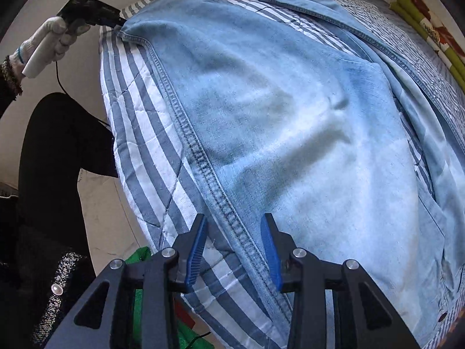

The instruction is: Organize objects

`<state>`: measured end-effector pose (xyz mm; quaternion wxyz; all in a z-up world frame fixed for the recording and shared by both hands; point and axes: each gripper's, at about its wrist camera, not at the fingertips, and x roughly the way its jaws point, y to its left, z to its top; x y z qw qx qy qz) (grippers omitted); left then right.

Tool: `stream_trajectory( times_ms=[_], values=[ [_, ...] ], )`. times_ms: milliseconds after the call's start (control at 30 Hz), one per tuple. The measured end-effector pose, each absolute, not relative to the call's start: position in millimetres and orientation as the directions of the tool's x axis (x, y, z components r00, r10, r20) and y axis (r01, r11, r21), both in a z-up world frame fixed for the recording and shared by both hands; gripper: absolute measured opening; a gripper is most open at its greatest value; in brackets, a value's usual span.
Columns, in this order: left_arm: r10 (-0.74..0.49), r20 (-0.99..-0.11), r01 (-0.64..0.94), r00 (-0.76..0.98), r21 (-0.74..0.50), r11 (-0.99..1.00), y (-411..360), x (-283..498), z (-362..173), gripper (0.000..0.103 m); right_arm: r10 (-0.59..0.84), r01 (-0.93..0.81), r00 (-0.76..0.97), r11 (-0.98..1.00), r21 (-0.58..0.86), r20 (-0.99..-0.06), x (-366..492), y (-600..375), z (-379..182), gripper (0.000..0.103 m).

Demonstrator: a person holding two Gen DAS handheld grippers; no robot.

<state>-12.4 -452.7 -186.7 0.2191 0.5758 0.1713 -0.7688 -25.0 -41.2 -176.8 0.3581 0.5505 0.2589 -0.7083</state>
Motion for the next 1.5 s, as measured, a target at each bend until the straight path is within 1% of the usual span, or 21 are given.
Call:
stream_trajectory(
  times_ms=[167, 200, 233, 300, 367, 467, 567, 633, 667, 733, 833, 867, 933, 1000, 1067, 1167, 1233, 1267, 1367, 1467, 1500],
  values=[
    [-0.180, -0.950, 0.553, -0.256, 0.009, -0.833, -453.4, -2.5, -166.4, 0.026, -0.174, 0.806, -0.203, -0.589, -0.064, -0.964, -11.7, -47.0, -183.0, 0.042],
    [-0.183, -0.946, 0.556, -0.268, 0.003, -0.831, -454.9, 1.8, -158.8, 0.026, -0.170, 0.804, -0.207, -0.590, -0.069, -0.964, -11.3, -47.1, -181.9, 0.036],
    [-0.177, -0.943, 0.557, -0.282, -0.010, -0.831, -457.7, 7.5, -150.9, 0.026, -0.168, 0.803, -0.216, -0.591, -0.077, -0.962, -10.8, -46.6, -180.5, 0.021],
    [-0.157, -0.938, 0.561, -0.307, -0.045, -0.826, -461.8, 20.2, -137.4, 0.026, -0.160, 0.802, -0.220, -0.591, -0.085, -0.962, -9.7, -45.4, -176.7, 0.011],
    [-0.162, -0.935, 0.560, -0.315, -0.045, -0.827, -463.0, 26.0, -129.5, 0.027, -0.199, 0.798, -0.196, -0.601, -0.039, -0.960, -13.7, -43.3, -167.6, 0.003],
    [-0.175, -0.949, 0.589, -0.261, -0.013, -0.808, -476.1, 30.4, -138.2, 0.030, -0.309, 0.789, -0.105, -0.605, 0.111, -0.945, -11.2, -33.2, -151.7, 0.003],
    [-0.164, -0.954, 0.607, -0.250, -0.023, -0.794, -483.1, 29.9, -146.4, 0.034, -0.312, 0.797, -0.039, -0.583, 0.159, -0.949, -9.7, -32.6, -159.1, 0.003],
    [-0.180, -0.947, 0.605, -0.264, -0.017, -0.796, -483.1, 27.5, -142.2, 0.034, -0.296, 0.797, -0.022, -0.582, 0.162, -0.955, -12.0, -32.1, -162.2, 0.004],
    [-0.185, -0.942, 0.598, -0.278, -0.019, -0.801, -480.7, 23.4, -137.5, 0.034, -0.303, 0.790, -0.027, -0.590, 0.165, -0.952, -12.9, -30.2, -160.8, 0.006],
    [-0.193, -0.931, 0.585, -0.310, -0.027, -0.811, -475.3, 14.9, -124.6, 0.034, -0.339, 0.767, -0.052, -0.617, 0.180, -0.939, -16.7, -24.1, -151.6, 0.013],
    [-0.178, -0.911, 0.552, -0.373, -0.063, -0.831, -463.8, -4.9, -101.7, 0.034, -0.401, 0.716, -0.135, -0.671, 0.190, -0.906, -25.8, -5.6, -128.8, 0.014],
    [-0.174, -0.905, 0.532, -0.389, -0.066, -0.844, -457.4, -13.4, -95.8, 0.034, -0.416, 0.695, -0.178, -0.695, 0.185, -0.892, -29.4, 3.0, -120.8, 0.015],
    [-0.164, -0.893, 0.495, -0.419, -0.073, -0.866, -442.7, -37.6, -87.4, 0.034, -0.431, 0.643, -0.265, -0.746, 0.175, -0.863, -38.6, 22.3, -108.6, 0.022],
    [-0.126, -0.887, 0.457, -0.444, -0.103, -0.883, -426.9, -60.3, -83.0, 0.034, -0.430, 0.582, -0.358, -0.797, 0.162, -0.829, -49.3, 43.7, -100.9, 0.026],
    [-0.101, -0.881, 0.433, -0.462, -0.125, -0.893, -411.5, -83.7, -82.8, 0.034, -0.385, 0.509, -0.440, -0.851, 0.128, -0.811, -61.6, 67.2, -96.0, 0.026],
    [-0.051, -0.876, 0.386, -0.480, -0.159, -0.909, -389.8, -120.4, -92.0, 0.034, -0.288, 0.386, -0.491, -0.918, 0.091, -0.822, -89.2, 102.5, -87.9, 0.026],
    [-0.019, -0.882, 0.361, -0.470, -0.172, -0.917, -375.1, -142.1, -100.7, 0.034, -0.246, 0.333, -0.543, -0.941, 0.063, -0.803, -107.3, 120.3, -74.9, 0.026],
    [-0.021, -0.887, 0.347, -0.461, -0.158, -0.924, -368.1, -152.1, -104.9, 0.035, -0.222, 0.324, -0.567, -0.946, 0.033, -0.793, -117.0, 124.5, -67.8, 0.026],
    [-0.048, -0.899, 0.297, -0.436, -0.093, -0.950, -348.8, -179.7, -116.1, 0.044, -0.177, 0.331, -0.605, -0.943, -0.042, -0.776, -151.9, 124.6, -51.6, 0.026],
    [-0.059, -0.911, 0.255, -0.409, -0.052, -0.966, -337.2, -199.6, -125.6, 0.045, -0.146, 0.376, -0.608, -0.918, -0.122, -0.780, -189.2, 114.0, -49.3, 0.027],
    [-0.073, -0.915, 0.239, -0.397, -0.026, -0.971, -332.3, -205.0, -128.6, 0.045, -0.122, 0.392, -0.609, -0.905, -0.164, -0.784, -201.8, 106.7, -51.6, 0.030]
  ],
)
